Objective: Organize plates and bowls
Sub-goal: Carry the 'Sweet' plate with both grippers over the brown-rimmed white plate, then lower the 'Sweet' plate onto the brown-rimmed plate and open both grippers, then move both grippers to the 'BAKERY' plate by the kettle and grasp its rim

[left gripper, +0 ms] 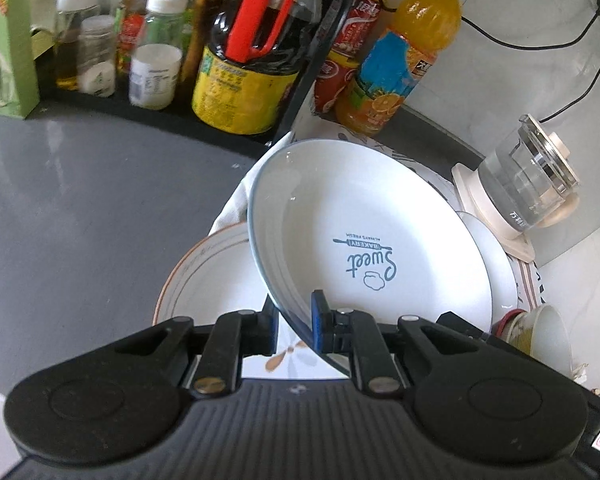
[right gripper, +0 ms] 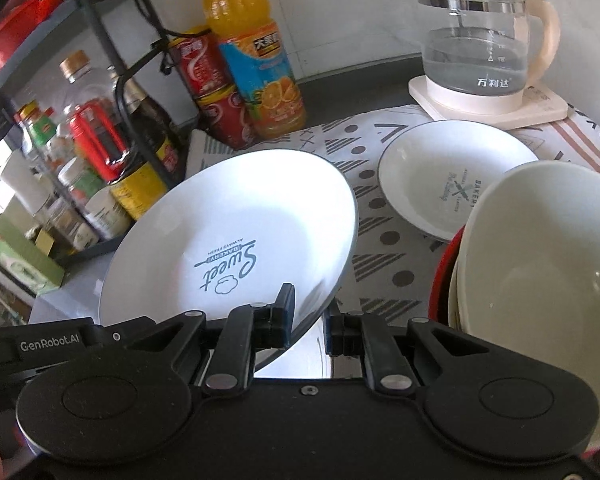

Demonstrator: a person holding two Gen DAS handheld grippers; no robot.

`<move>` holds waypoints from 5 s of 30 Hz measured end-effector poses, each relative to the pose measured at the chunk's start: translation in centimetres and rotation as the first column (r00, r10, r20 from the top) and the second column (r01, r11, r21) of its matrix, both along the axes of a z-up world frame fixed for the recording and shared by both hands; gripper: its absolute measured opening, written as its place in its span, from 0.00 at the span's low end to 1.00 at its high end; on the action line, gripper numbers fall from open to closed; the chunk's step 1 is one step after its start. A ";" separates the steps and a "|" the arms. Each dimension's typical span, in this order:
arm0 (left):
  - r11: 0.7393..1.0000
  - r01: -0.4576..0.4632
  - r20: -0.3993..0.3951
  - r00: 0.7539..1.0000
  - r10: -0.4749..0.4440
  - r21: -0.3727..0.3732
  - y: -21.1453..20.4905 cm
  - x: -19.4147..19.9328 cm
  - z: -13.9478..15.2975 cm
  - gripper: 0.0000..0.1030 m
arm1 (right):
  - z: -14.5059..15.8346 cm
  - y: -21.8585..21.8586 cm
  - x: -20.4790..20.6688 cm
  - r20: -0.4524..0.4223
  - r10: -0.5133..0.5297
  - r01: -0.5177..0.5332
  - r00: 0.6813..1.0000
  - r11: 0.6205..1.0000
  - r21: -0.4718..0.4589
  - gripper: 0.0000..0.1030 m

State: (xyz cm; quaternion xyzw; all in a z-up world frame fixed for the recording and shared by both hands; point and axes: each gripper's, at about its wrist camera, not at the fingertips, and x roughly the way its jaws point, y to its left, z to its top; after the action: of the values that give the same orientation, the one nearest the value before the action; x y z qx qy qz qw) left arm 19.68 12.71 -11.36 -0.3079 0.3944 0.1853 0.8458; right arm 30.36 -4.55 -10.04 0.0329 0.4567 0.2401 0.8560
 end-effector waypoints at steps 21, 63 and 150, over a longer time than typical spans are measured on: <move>0.997 -0.064 -0.050 0.997 0.062 -0.037 -2.9 -5.4 -2.2 0.15 | -0.9 -1.9 -4.1 -0.003 0.092 -0.092 0.996 0.994 -0.058 0.13; 0.997 -0.080 -0.199 0.977 0.082 0.017 1.3 -4.7 -1.5 0.30 | -2.8 -0.1 -3.0 -0.050 0.109 -0.116 0.993 0.979 -0.167 0.16; 0.938 0.337 -0.089 0.935 -0.344 -0.086 -4.2 18.6 1.8 0.97 | 4.1 -12.6 13.4 -0.083 -0.339 0.331 0.937 0.938 -0.099 0.84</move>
State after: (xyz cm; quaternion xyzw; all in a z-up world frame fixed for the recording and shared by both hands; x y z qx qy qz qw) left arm 38.24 8.49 -9.58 -0.2543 0.4908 0.0376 0.8325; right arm 43.79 -17.14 -5.94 0.0863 0.4957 0.0694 0.8614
